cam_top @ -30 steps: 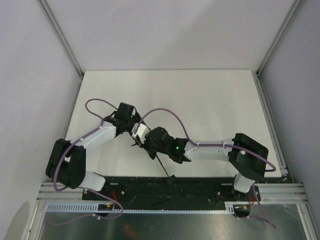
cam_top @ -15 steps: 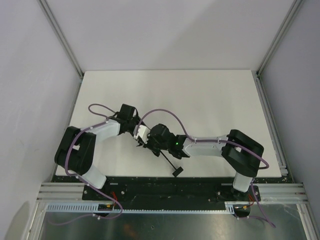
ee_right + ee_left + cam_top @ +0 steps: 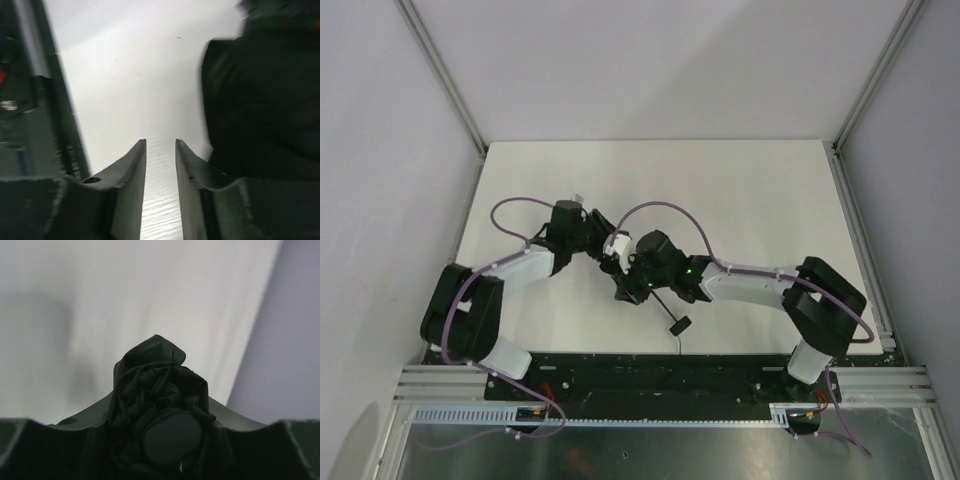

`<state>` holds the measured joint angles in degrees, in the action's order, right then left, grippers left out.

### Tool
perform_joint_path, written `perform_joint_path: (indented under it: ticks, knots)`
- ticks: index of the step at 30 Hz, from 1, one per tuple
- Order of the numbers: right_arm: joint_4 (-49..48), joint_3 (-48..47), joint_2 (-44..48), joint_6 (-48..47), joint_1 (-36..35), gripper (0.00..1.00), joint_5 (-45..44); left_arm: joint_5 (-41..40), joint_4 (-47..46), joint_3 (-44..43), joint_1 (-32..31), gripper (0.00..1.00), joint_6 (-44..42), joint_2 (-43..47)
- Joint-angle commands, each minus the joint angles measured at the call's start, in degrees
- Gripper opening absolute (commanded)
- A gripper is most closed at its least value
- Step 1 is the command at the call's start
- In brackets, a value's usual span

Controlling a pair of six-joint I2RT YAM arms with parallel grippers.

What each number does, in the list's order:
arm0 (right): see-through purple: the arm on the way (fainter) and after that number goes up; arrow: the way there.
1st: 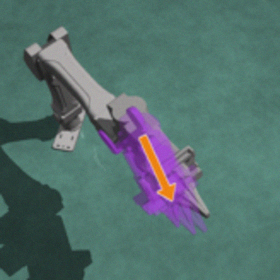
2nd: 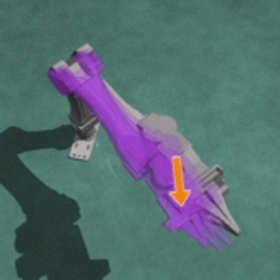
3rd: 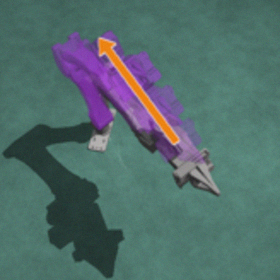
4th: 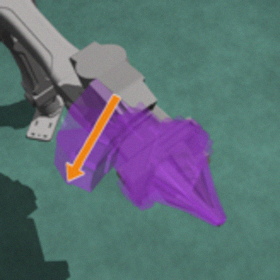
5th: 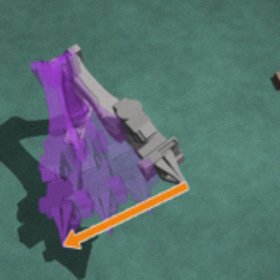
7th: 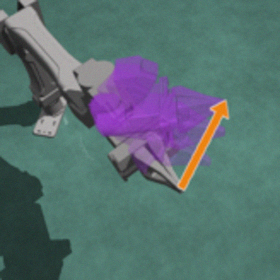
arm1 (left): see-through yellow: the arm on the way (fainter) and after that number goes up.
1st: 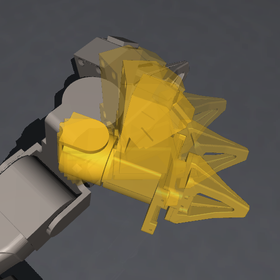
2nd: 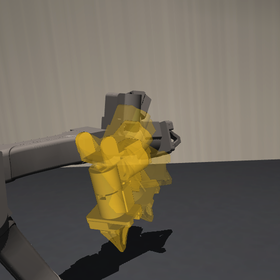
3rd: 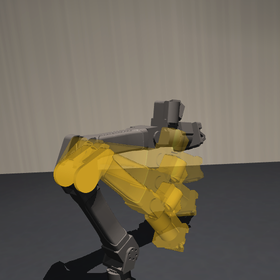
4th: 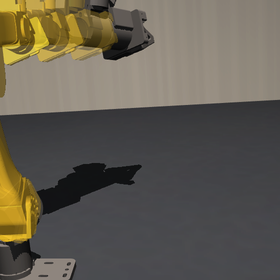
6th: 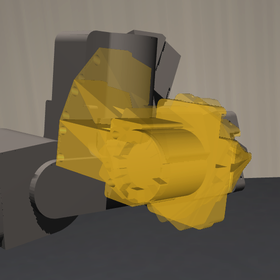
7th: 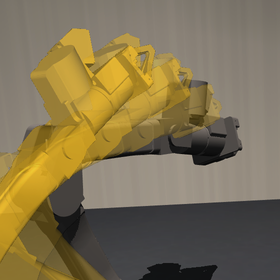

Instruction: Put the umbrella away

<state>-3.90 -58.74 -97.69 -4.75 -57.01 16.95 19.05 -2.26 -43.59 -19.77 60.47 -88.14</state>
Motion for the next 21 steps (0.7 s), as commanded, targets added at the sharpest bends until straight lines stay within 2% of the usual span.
perform_joint_path:
  ticks: [1,3,7,11,14,19,21]
  knots:
    - [2.6,-0.4,8.1,14.2,-0.5,0.39,7.7,4.2,-17.3,-1.0,0.4,0.00,-1.9,9.8]
    - [5.1,-1.6,11.4,17.1,-0.1,0.48,9.7,4.1,-20.7,-0.7,0.3,0.00,-2.7,12.5]
    - [12.3,-4.9,21.9,21.2,1.4,0.65,5.7,4.1,-27.1,0.3,0.3,0.00,-4.6,17.4]
    - [23.0,-11.0,30.1,20.4,4.8,0.74,-1.6,6.7,-34.9,1.4,0.3,0.00,-5.5,20.3]
    - [27.5,-13.8,33.8,18.0,6.3,0.80,-7.6,8.5,-37.9,2.3,0.4,0.00,-5.2,22.3]
    - [25.9,-16.3,33.5,15.8,8.2,0.96,-9.2,10.8,-41.6,4.3,0.3,0.00,-2.3,25.7]
    - [23.1,-16.6,31.6,16.4,8.3,0.98,-9.9,12.3,-42.5,4.5,0.3,0.00,-1.4,27.3]
